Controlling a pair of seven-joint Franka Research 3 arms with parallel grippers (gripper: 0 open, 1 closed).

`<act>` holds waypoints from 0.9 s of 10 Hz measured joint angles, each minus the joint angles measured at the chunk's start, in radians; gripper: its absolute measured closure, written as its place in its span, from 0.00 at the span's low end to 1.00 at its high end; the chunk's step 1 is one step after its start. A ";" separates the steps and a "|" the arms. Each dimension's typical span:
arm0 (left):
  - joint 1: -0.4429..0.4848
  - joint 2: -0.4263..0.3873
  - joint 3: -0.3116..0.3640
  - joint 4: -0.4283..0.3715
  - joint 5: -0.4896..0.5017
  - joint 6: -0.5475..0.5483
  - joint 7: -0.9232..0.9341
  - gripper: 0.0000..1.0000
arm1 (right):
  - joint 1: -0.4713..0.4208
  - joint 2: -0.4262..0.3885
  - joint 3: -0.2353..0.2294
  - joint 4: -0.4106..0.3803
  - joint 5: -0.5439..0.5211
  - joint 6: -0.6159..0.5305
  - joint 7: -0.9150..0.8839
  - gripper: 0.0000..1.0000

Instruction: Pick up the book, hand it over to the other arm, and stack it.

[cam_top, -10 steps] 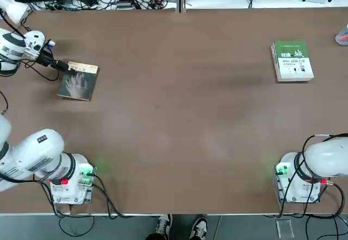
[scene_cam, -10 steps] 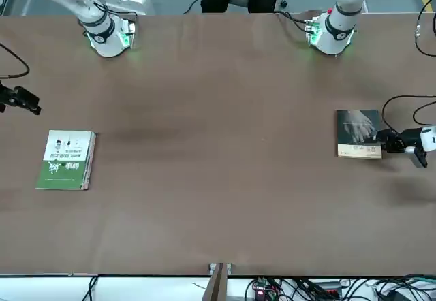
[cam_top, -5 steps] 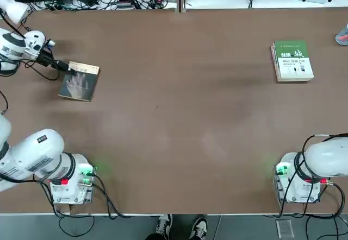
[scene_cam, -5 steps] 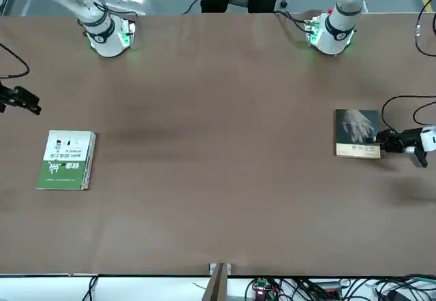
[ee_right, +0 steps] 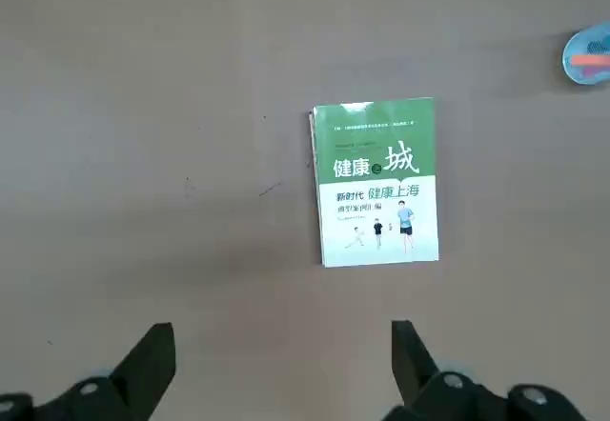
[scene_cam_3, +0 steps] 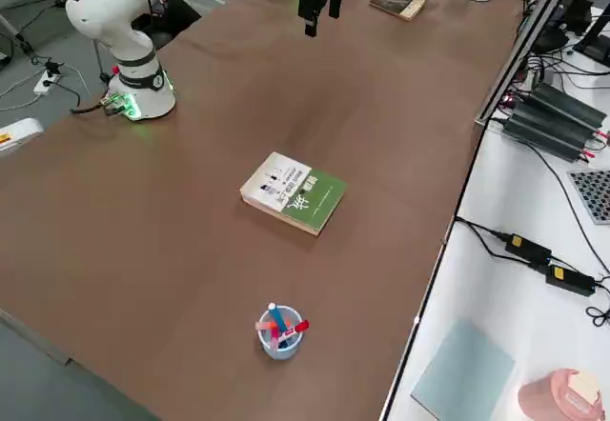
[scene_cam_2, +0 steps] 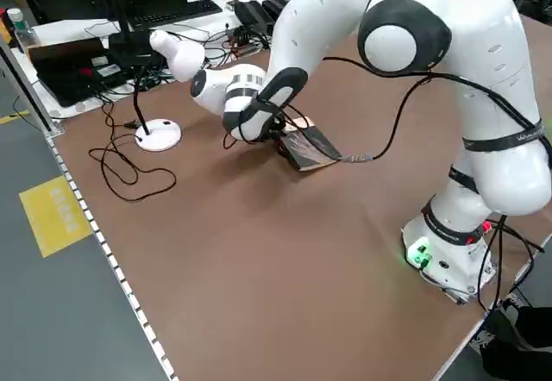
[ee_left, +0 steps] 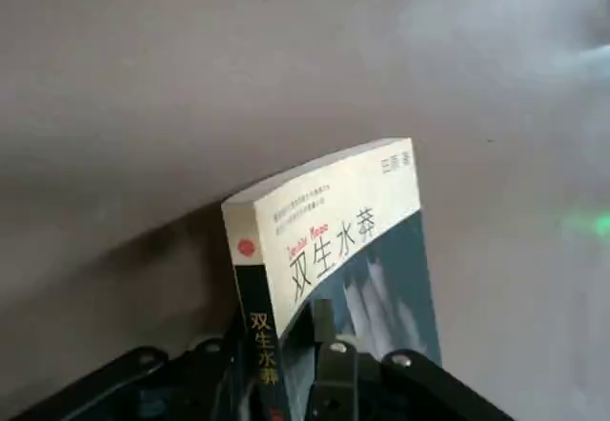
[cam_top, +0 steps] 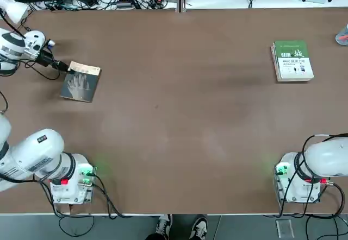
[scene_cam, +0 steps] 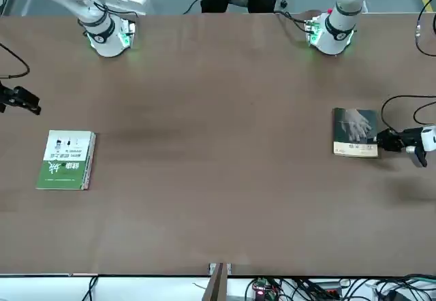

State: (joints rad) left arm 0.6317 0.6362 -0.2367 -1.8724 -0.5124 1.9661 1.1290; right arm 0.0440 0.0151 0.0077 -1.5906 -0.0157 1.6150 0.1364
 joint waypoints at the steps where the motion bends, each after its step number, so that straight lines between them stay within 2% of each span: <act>1: 0.001 0.000 0.000 0.006 0.000 -0.020 0.000 0.90 | 0.000 0.000 0.000 0.000 0.000 0.000 0.000 0.00; 2: 0.002 0.000 0.000 0.012 0.000 -0.035 -0.001 0.95 | 0.000 0.000 0.000 0.000 0.000 0.000 0.000 0.00; 4: 0.002 0.000 0.001 0.018 0.000 -0.050 -0.001 0.99 | 0.000 0.000 0.000 0.000 0.000 0.000 0.000 0.00; 9: 0.003 0.000 0.001 0.025 0.000 -0.081 -0.008 0.99 | 0.000 0.000 0.000 0.000 0.000 0.000 0.000 0.00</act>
State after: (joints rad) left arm 0.6343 0.6362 -0.2356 -1.8477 -0.5124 1.8856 1.1212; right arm 0.0440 0.0151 0.0081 -1.5911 -0.0157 1.6150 0.1364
